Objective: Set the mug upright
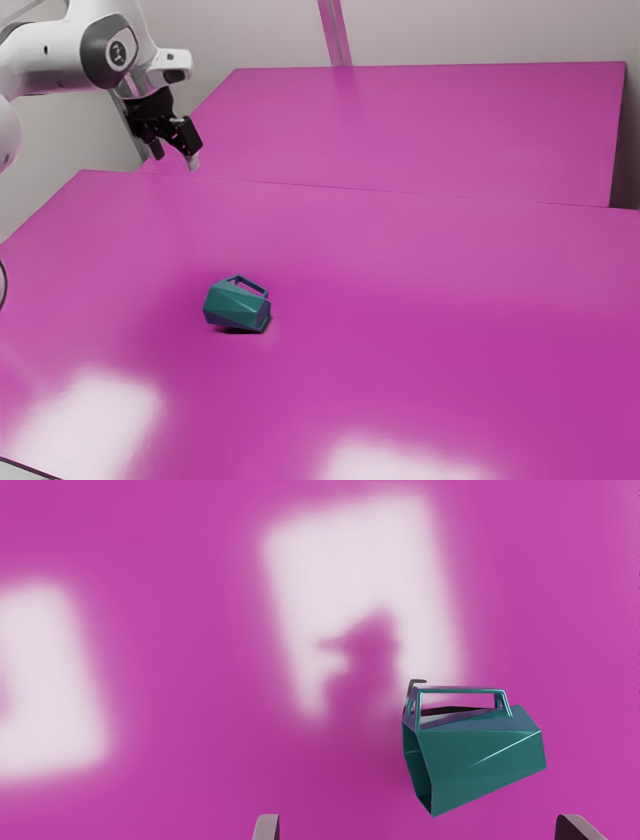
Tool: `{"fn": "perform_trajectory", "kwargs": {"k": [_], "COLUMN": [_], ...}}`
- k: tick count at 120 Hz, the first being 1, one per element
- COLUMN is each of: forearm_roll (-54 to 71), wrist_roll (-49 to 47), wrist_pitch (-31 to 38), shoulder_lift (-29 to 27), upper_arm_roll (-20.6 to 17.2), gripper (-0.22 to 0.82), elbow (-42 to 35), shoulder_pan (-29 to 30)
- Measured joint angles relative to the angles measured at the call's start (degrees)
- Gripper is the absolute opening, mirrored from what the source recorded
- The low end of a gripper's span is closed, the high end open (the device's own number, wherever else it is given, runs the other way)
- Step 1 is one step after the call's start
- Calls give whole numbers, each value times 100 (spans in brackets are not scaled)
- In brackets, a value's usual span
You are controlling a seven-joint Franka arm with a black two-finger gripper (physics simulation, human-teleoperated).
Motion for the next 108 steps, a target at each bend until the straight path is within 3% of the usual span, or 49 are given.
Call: {"fn": "perform_trajectory", "kwargs": {"k": [25,41,58,67,85,108], "forearm_roll": [-149,-233,-291,-587,-1459,-3454], "wrist_roll": [-116,-197,-245,-106,605,2085], "wrist_pitch": [26,530,1583,2076,2727,3470], "shoulder_lift": [-253,-1125,-2112,-2397,-2431,-1635], "upper_arm_roll": [89,209,360,538,632,638], "gripper": [60,60,60,60,60,60], "elbow": [-188,-1594,-3297,-3782,-4265,-4483], "shoulder_pan": [-34,-7,30,49,167,194]}}
